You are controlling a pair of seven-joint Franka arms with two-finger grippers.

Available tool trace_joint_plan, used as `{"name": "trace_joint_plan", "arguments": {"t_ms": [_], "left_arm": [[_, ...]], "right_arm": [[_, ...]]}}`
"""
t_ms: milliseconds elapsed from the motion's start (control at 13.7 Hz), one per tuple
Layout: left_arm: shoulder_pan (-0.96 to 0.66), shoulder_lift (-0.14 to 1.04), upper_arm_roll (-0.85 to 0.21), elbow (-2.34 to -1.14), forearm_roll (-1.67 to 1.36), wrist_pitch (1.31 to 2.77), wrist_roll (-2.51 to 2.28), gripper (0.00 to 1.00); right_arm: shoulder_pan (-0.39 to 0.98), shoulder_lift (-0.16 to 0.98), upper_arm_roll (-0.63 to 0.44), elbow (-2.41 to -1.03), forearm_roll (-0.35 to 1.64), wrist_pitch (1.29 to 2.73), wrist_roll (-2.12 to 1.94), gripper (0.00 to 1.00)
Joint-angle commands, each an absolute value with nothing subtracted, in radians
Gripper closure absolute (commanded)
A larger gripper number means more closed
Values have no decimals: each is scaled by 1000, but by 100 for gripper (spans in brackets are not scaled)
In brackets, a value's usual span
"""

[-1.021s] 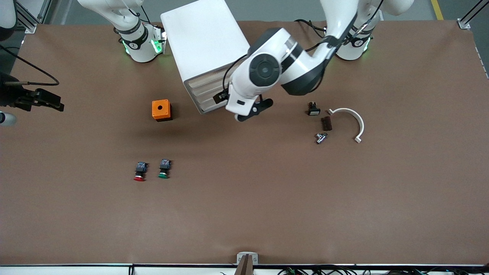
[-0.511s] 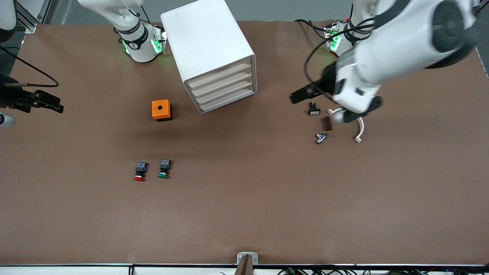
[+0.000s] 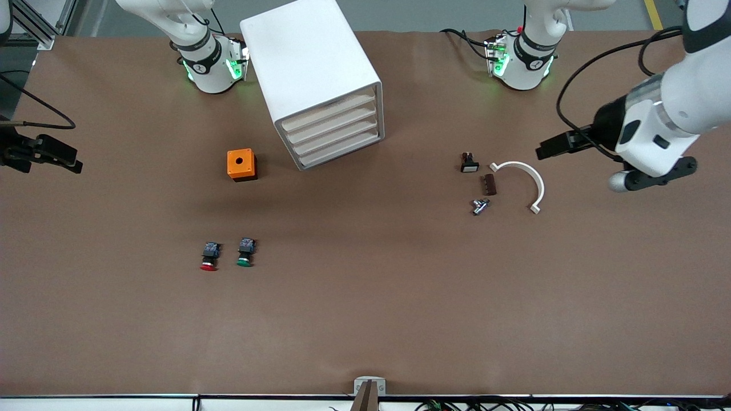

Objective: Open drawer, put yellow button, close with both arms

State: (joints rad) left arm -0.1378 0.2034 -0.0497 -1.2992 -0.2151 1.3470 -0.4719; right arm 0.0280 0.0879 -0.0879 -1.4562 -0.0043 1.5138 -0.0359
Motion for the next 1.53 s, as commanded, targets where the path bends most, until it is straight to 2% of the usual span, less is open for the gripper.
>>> {"name": "trace_joint_plan", "arguments": {"t_ms": [0, 292, 511, 584, 1240, 1459], "left_arm": [[-85, 158, -61, -1351, -157, 1339, -359, 1], [-17, 68, -69, -1504, -120, 1408, -212, 1], [-5, -70, -68, -1762, -104, 1637, -203, 1], [0, -84, -67, -1796, -100, 1681, -199, 1], [0, -86, -58, -1671, -51, 1677, -201, 1], [-2, -86, -61, -1611, -28, 1585, -195, 1]], "right_arm": [[2, 101, -69, -1428, -14, 1497, -49, 0], [-23, 95, -71, -1427, -9, 1465, -127, 0], [-37, 94, -64, -1428, 23, 1457, -135, 0], [-34, 94, -63, -1430, 23, 1456, -133, 0], [-32, 61, -61, -1500, 25, 1440, -140, 0], [-25, 49, -61, -1508, 25, 1443, -140, 0]]}}
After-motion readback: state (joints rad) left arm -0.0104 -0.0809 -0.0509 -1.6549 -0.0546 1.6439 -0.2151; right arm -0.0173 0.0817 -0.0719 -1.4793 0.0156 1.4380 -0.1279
